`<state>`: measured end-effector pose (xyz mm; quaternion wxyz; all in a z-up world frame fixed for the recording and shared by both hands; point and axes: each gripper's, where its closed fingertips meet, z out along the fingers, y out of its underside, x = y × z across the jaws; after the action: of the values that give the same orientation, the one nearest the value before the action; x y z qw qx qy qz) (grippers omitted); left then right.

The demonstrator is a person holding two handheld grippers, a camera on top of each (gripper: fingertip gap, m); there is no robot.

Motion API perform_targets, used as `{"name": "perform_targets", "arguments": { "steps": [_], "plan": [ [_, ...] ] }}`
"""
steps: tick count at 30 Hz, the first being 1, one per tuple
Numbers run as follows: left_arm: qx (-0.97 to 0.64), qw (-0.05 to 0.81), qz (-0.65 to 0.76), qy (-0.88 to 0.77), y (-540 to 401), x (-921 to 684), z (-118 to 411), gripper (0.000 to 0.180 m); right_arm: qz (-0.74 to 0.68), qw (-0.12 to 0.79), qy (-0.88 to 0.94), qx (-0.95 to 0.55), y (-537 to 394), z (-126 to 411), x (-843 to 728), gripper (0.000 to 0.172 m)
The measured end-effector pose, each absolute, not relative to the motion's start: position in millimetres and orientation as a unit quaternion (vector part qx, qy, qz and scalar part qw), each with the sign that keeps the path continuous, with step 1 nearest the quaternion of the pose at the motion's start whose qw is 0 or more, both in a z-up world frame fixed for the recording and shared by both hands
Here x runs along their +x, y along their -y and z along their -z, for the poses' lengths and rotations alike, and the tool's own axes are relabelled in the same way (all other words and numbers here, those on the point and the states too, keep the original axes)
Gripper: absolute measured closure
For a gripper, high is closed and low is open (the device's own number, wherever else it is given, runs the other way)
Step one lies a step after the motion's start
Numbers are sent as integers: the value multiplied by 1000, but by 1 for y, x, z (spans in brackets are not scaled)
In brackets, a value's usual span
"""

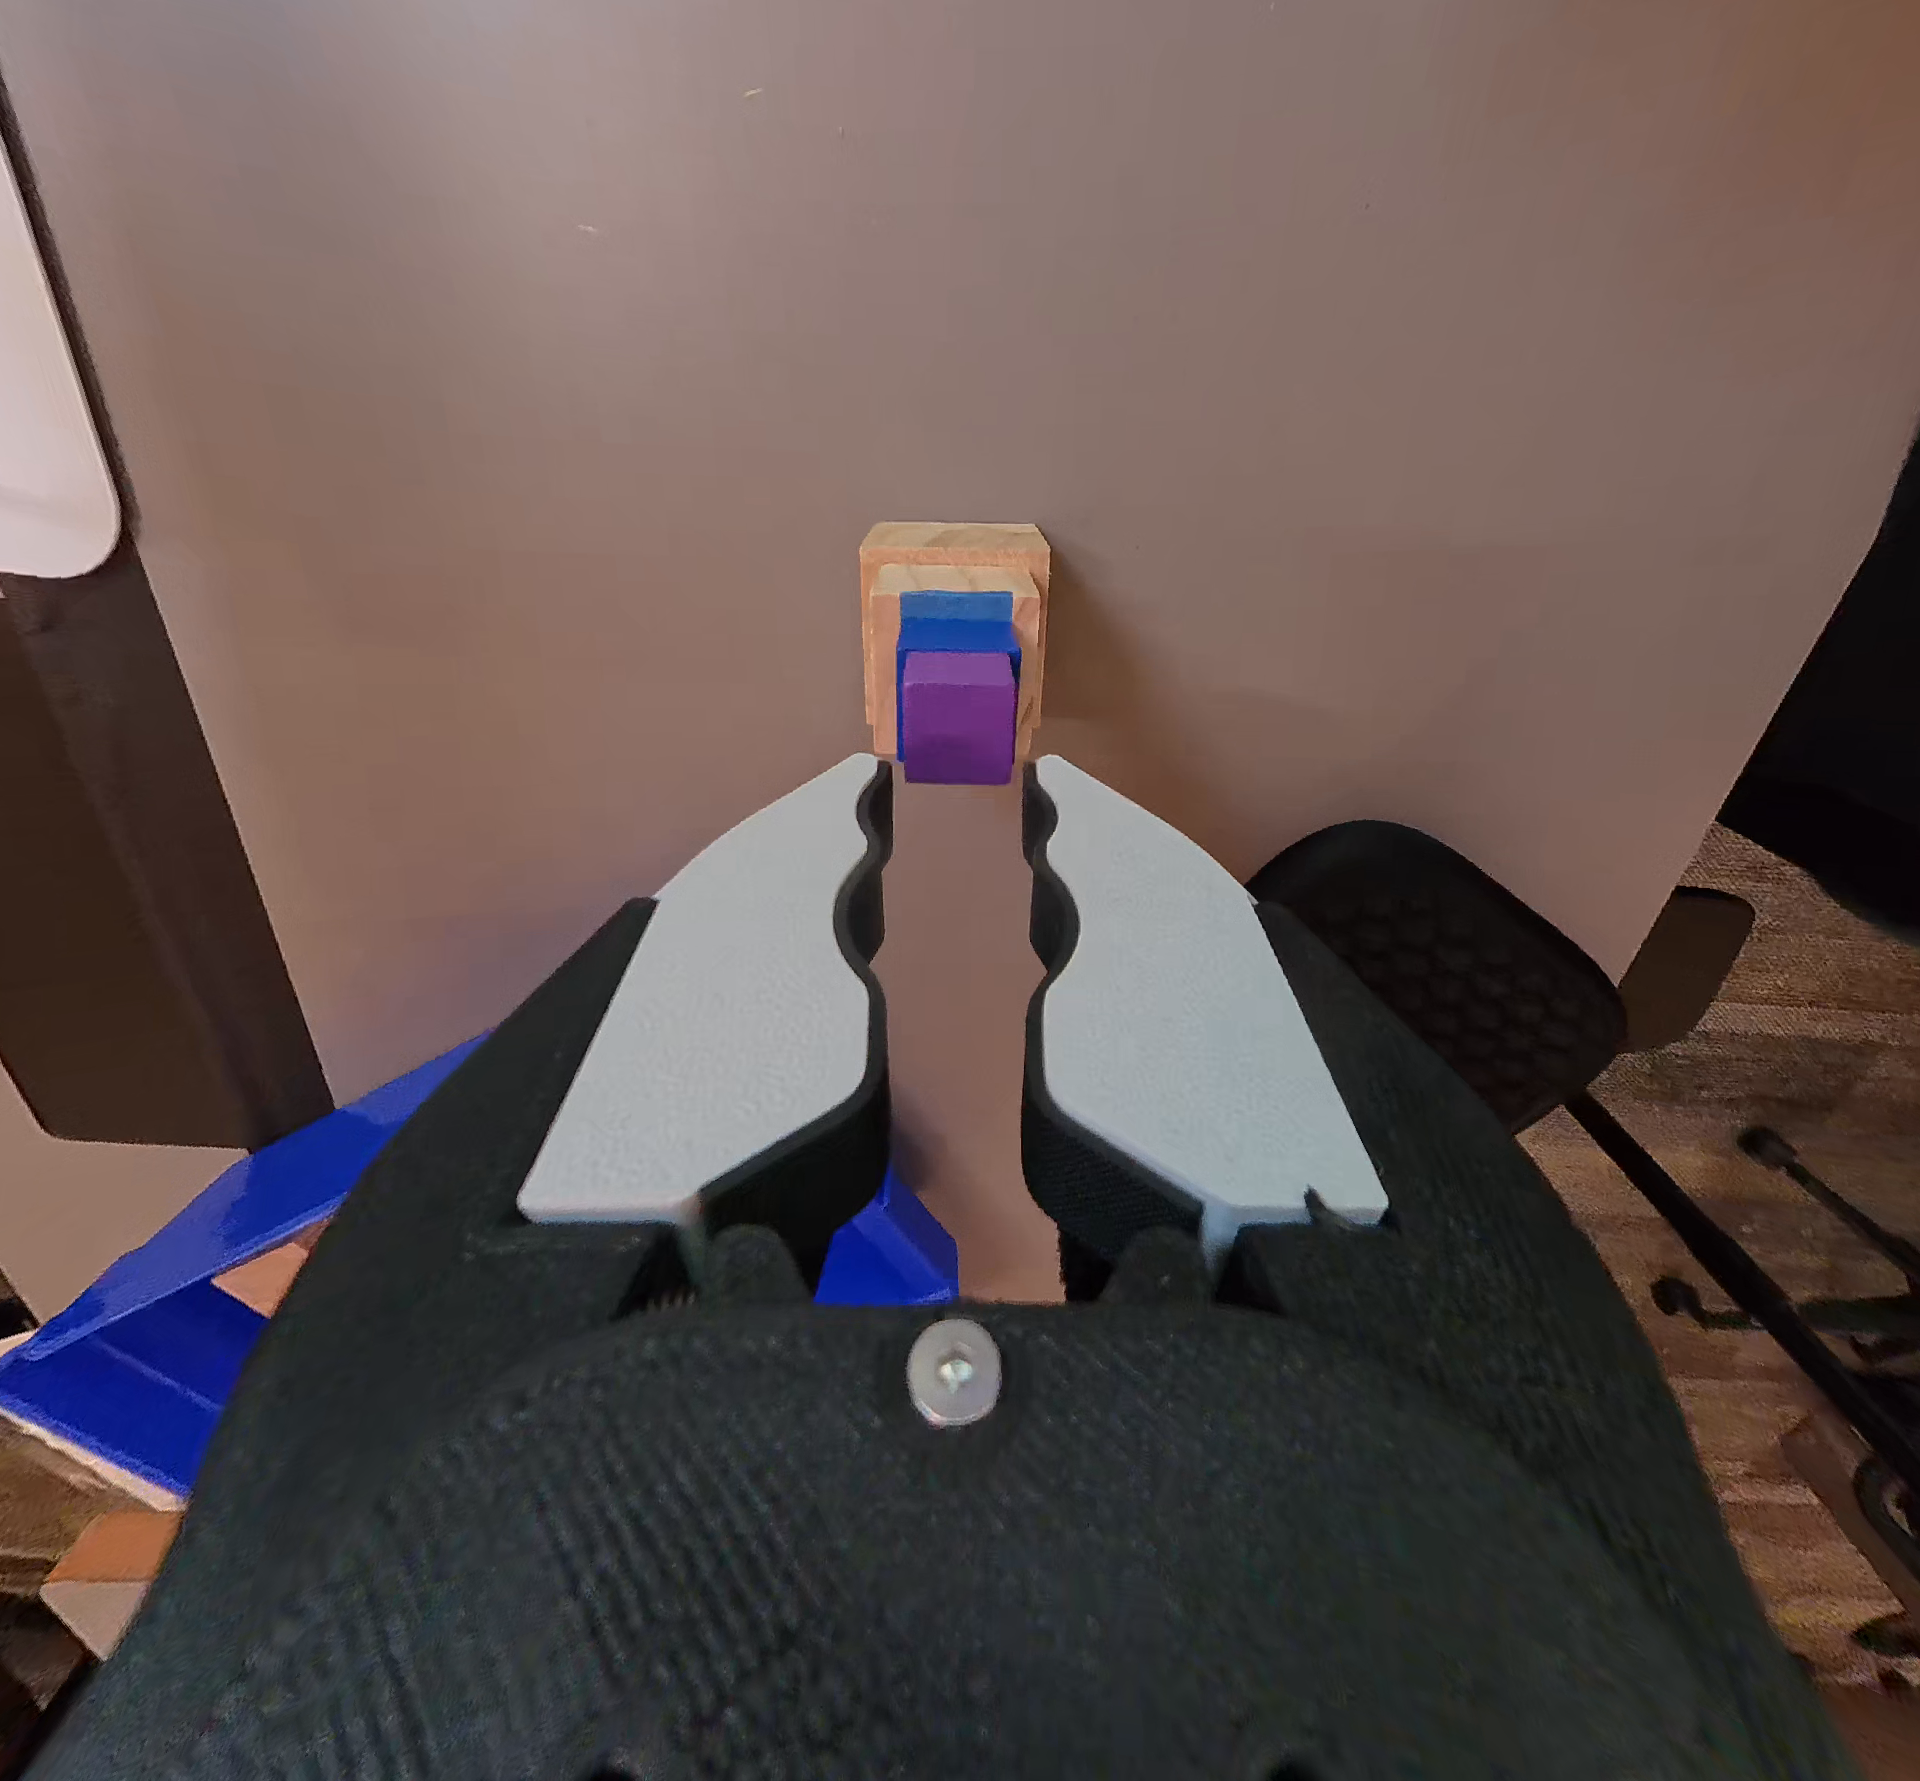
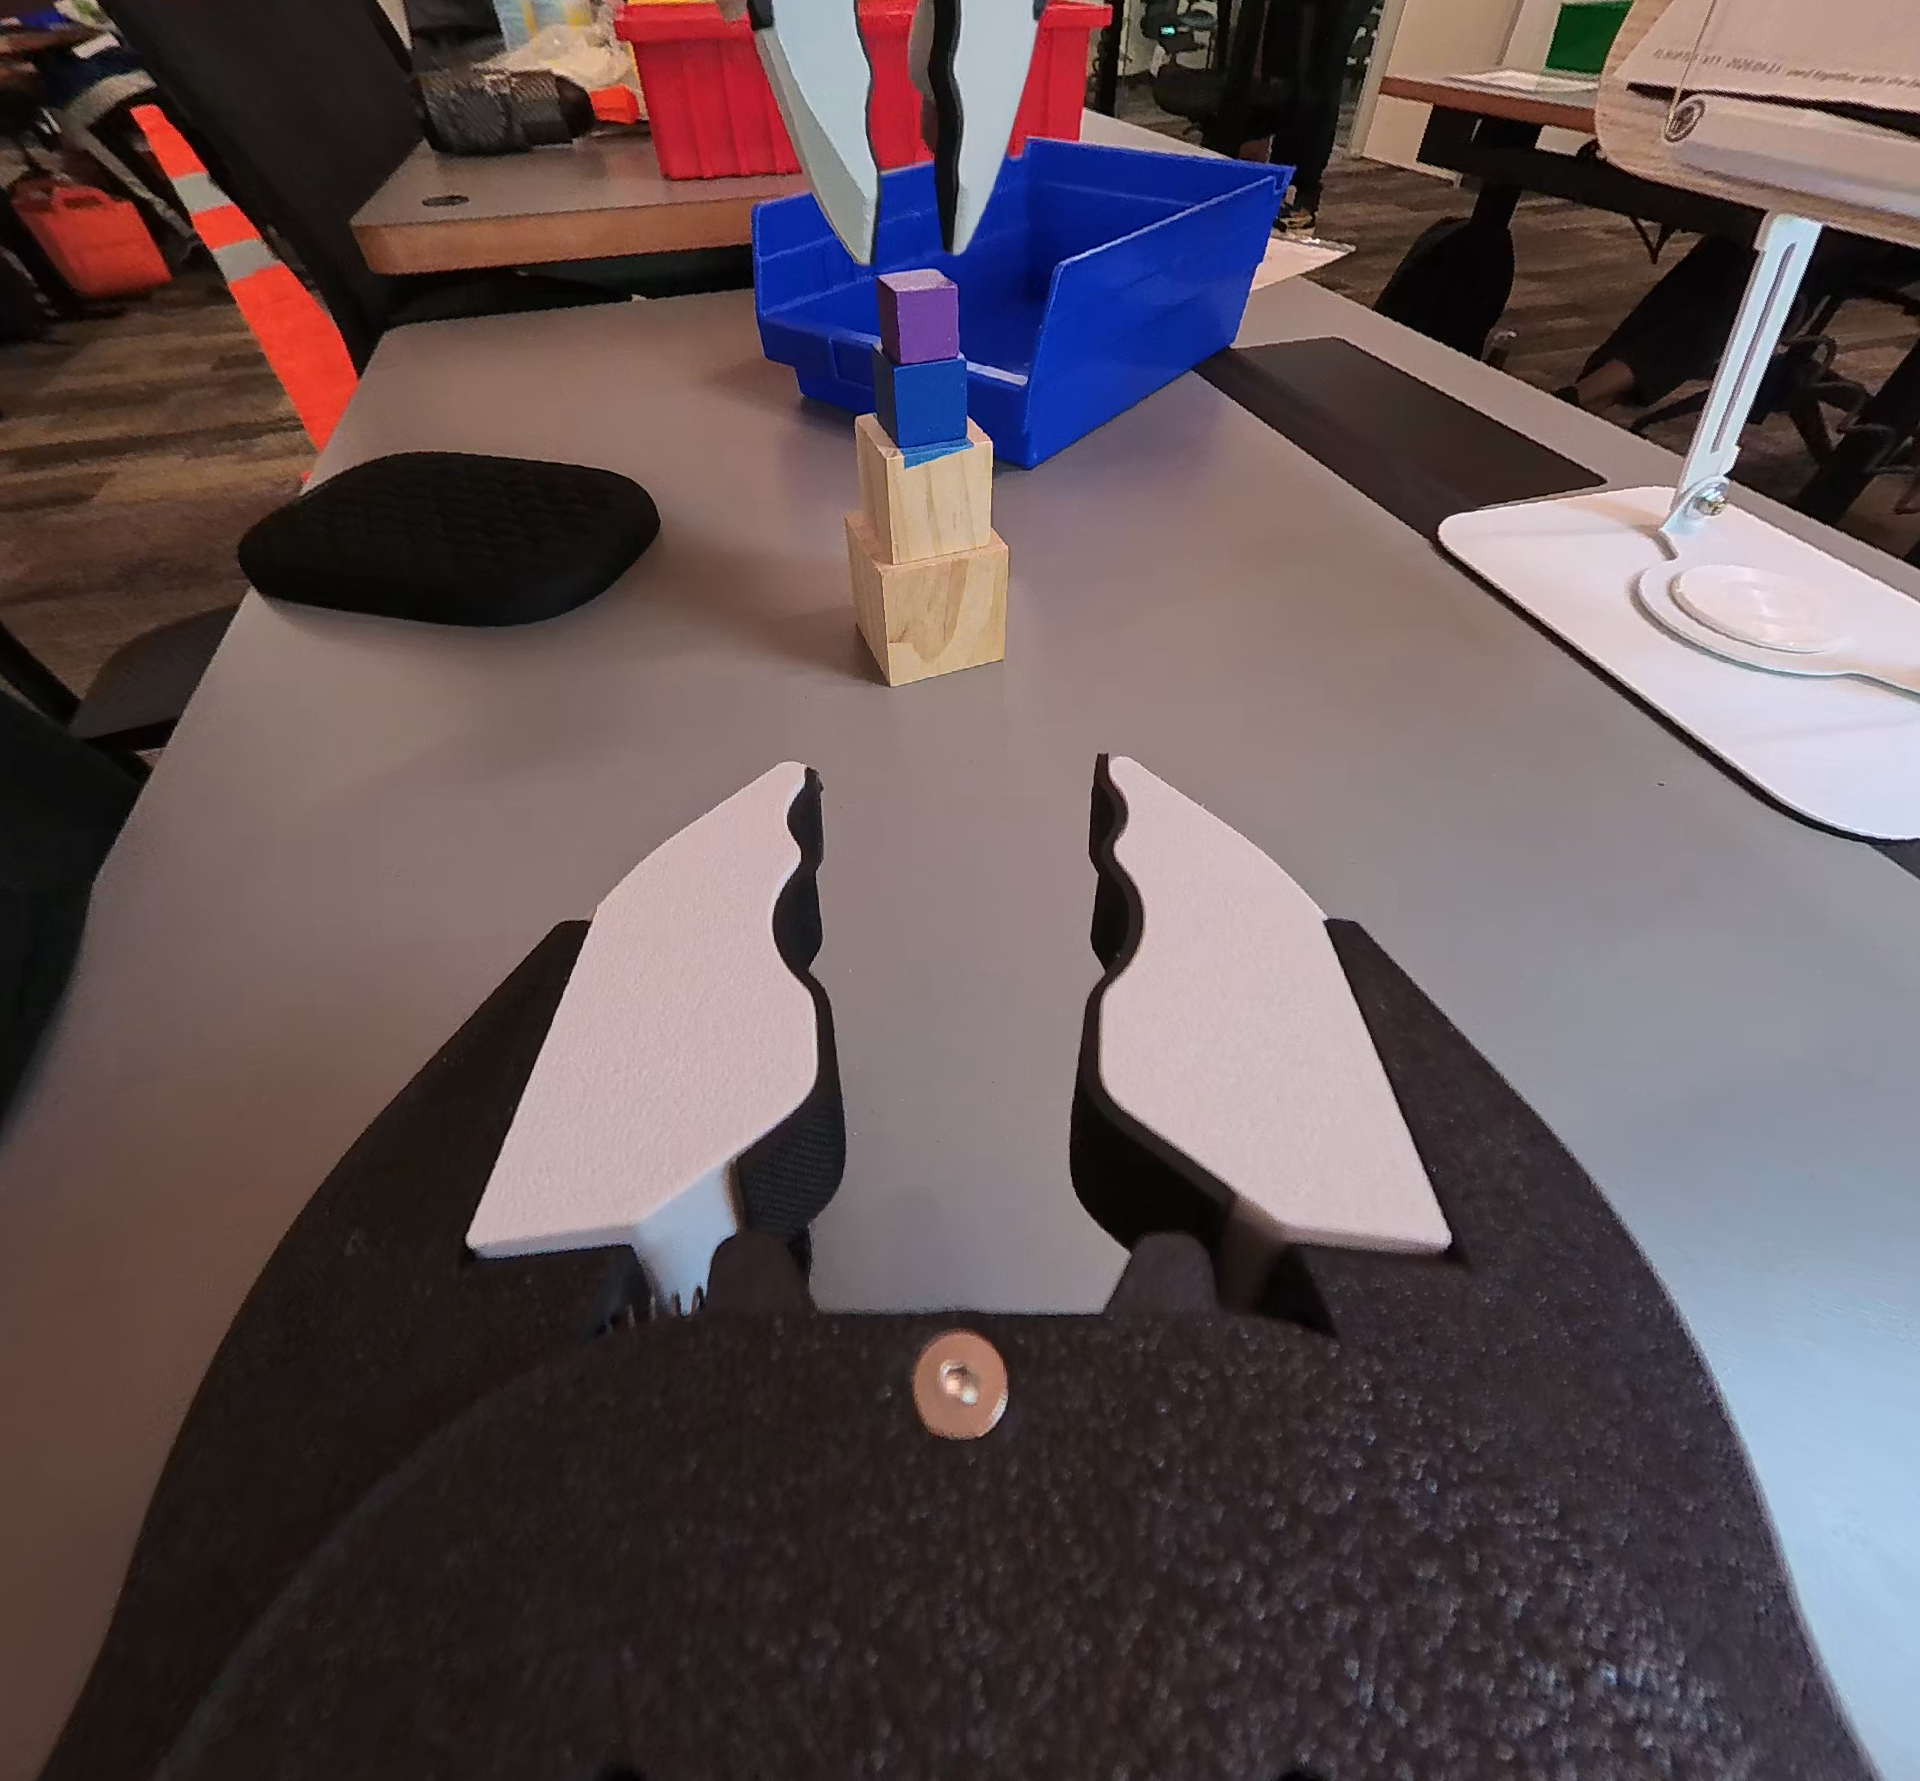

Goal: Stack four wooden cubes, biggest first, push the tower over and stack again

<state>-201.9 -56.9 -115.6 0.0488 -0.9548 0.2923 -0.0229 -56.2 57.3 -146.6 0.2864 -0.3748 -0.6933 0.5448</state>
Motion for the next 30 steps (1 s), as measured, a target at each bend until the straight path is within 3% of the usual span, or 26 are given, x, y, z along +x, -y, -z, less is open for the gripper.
{"name": "perform_targets", "arguments": {
  "steps": [6,9,12,20,24,30],
  "plan": [
    [-952,110,11,-287,56,-204,100,156,-544,288,693,-375,-58,147,-56,122],
    [-944,186,-8,-272,50,-209,88,160,-546,289,691,-376,-59,145,-56,122],
    [-929,286,-44,-232,44,-221,75,179,-545,292,689,-378,-62,144,-56,122],
    [-860,489,-145,-32,65,-257,93,180,-529,325,681,-388,-79,136,-56,121],
    [-848,495,-183,49,88,-259,137,180,-502,341,693,-391,-86,139,-55,117],
    [-867,420,-251,94,111,-253,191,180,-472,338,712,-395,-91,149,-45,107]
  ]
}}
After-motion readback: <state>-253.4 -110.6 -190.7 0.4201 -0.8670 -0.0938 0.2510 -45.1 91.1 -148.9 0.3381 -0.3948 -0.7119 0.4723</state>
